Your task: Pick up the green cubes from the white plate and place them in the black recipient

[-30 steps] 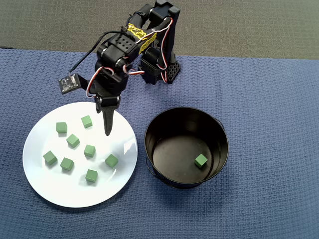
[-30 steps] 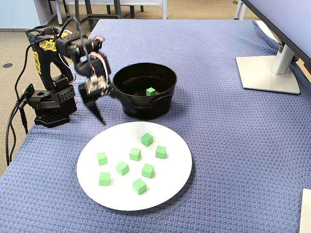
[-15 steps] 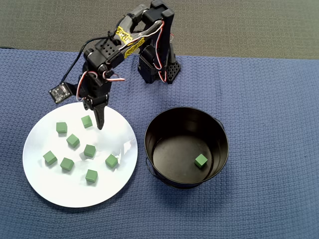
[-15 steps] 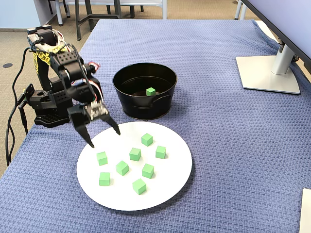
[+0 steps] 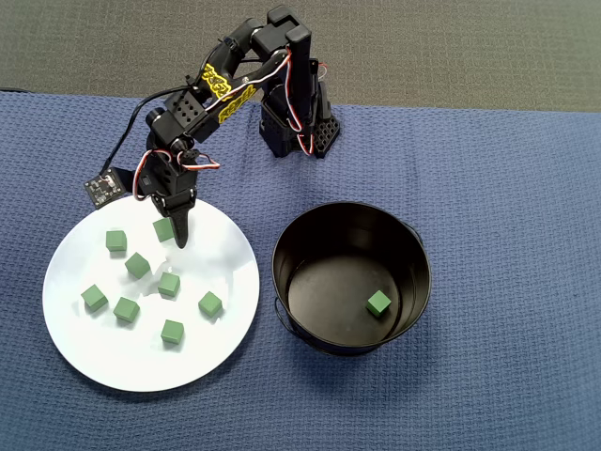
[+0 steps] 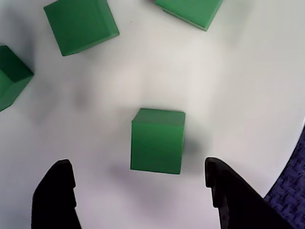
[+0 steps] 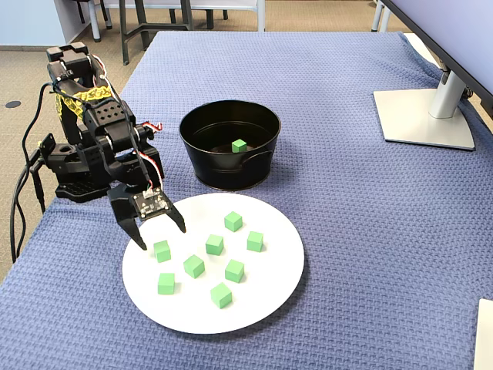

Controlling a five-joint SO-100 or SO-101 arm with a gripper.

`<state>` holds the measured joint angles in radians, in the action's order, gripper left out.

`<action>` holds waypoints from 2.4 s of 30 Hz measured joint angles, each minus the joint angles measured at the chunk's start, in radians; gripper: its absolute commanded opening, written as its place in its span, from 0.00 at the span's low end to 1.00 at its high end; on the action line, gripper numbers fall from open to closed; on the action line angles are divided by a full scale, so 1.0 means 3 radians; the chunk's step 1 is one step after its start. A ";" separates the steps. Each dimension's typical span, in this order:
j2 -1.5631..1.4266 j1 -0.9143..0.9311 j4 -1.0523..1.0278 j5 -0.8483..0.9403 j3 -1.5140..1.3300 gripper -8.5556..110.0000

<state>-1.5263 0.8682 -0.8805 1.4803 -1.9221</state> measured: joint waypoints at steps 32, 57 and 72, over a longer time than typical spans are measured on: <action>0.0240 0.0051 0.0240 -0.0506 0.0184 0.07; -0.2040 -0.2843 -0.1299 -0.3738 0.0757 0.07; -0.1917 -0.3416 -0.1115 -0.3814 0.0491 0.42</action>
<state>-2.1016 -0.1565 -1.2149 0.3359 -1.7748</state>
